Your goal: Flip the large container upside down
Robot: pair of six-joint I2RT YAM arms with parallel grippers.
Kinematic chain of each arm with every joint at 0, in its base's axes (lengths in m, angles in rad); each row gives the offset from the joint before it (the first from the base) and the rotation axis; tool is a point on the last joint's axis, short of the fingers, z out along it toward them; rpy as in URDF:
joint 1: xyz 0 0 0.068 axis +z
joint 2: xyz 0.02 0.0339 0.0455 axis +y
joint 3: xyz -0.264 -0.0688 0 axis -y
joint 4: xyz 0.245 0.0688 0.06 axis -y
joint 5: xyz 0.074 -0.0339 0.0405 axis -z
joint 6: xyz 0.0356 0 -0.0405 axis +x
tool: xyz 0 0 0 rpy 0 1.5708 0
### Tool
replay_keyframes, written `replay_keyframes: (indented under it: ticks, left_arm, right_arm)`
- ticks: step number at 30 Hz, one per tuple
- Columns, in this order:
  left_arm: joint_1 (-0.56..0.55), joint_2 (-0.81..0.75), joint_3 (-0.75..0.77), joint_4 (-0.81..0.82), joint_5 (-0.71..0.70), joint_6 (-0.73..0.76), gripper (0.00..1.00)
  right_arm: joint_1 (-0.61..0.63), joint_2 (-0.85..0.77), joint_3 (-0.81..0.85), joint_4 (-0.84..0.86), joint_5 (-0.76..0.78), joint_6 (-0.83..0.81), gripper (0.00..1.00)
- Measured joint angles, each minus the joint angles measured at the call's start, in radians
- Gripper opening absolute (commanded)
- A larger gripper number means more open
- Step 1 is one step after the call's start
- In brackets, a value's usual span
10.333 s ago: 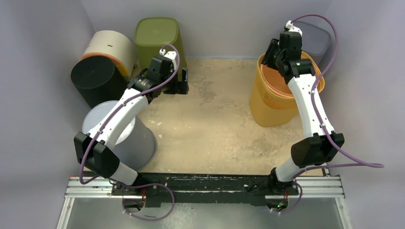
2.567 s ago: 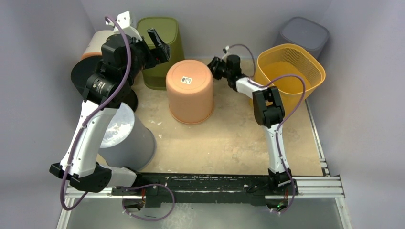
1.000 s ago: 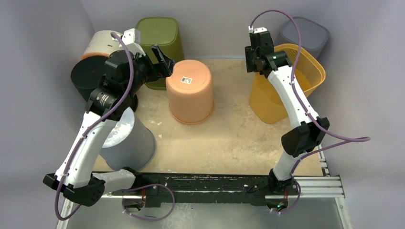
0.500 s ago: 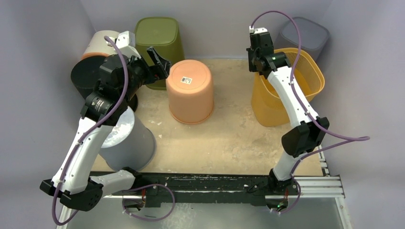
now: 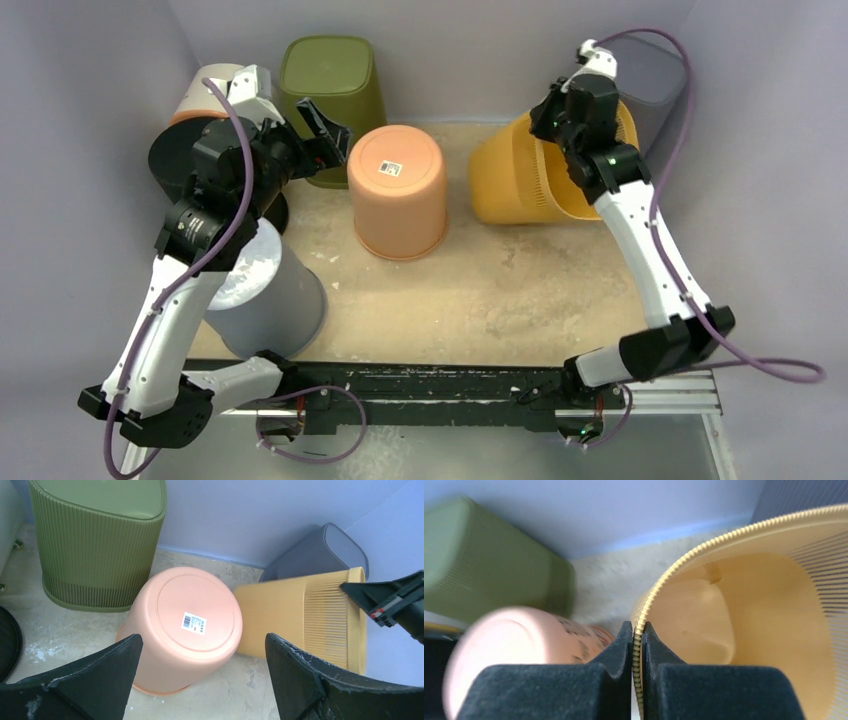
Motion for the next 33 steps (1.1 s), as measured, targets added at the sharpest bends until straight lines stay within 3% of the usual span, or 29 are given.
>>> replay_keyframes:
  ticks: [4, 8, 24, 29, 33]
  left_arm:
    - [0.000, -0.012, 0.013, -0.009, -0.001, 0.000, 0.89]
    - [0.000, -0.014, 0.034, -0.013, 0.000, 0.004, 0.89]
    - [0.000, 0.035, 0.096, -0.065, 0.004, 0.027, 0.89]
    - [0.000, 0.052, 0.112, -0.086, 0.006, 0.035, 0.89]
    - [0.000, 0.080, 0.123, -0.090, 0.017, 0.035, 0.89]
  right_arm:
    - [0.000, -0.117, -0.144, 0.229, 0.002, 0.130, 0.00]
    - [0.011, -0.130, -0.243, 0.472, -0.005, 0.211, 0.00]
    - [-0.014, 0.100, -0.667, 1.315, 0.019, 0.600, 0.00]
    - [-0.053, 0.143, -0.801, 1.569, -0.034, 0.742, 0.00]
    - [-0.113, 0.266, -0.833, 1.757, -0.095, 0.861, 0.00]
